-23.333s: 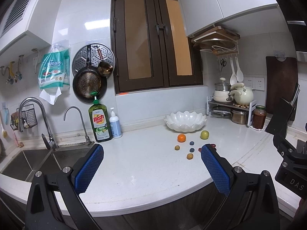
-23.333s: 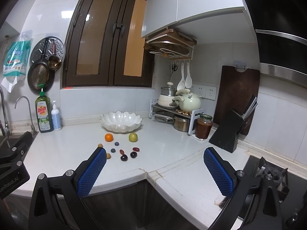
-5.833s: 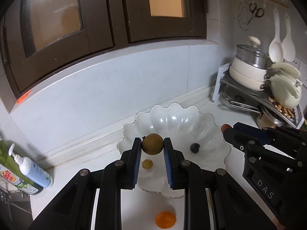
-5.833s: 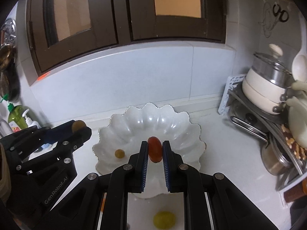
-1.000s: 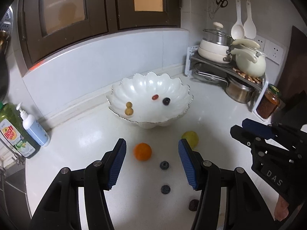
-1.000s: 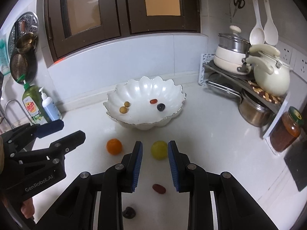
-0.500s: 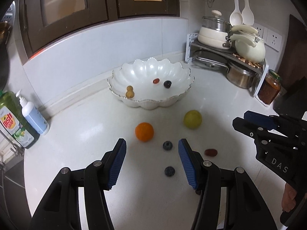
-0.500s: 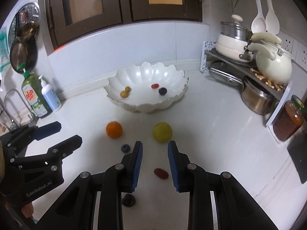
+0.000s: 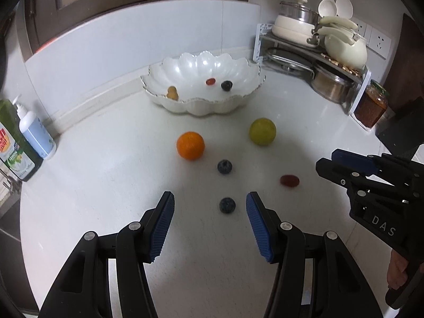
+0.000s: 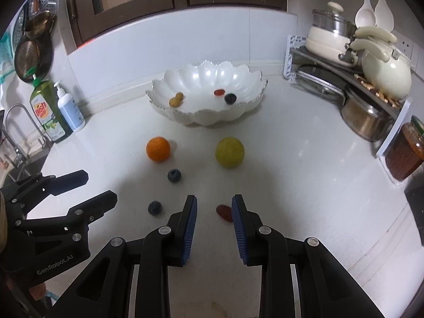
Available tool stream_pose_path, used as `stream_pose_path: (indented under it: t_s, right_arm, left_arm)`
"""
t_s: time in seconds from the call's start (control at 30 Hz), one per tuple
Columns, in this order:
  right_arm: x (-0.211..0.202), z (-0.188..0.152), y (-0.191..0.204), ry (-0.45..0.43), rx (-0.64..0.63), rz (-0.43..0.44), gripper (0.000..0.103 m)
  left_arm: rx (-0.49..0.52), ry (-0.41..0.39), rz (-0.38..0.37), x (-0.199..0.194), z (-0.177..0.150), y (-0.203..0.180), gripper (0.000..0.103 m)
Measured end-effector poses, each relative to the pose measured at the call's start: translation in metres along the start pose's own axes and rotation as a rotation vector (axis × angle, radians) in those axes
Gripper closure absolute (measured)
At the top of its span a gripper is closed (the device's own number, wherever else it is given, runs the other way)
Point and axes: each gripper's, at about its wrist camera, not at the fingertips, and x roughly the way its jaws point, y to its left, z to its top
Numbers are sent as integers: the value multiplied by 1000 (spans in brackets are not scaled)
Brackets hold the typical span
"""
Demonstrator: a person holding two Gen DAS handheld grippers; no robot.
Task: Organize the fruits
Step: 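Lower both tools toward a blueberry and a dark red jujube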
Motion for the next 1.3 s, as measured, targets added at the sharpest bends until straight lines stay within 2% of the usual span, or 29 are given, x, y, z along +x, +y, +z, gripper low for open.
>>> stream_pose_path:
  t_s: [0.57, 1.3]
  right_arm:
    - [33, -19, -5, 107, 3, 15, 75]
    - [66, -20, -14, 151, -1, 40, 75]
  left_arm:
    - [-5, 55, -26, 26, -20, 0, 48]
    - [8, 108, -67, 64, -19, -8, 50]
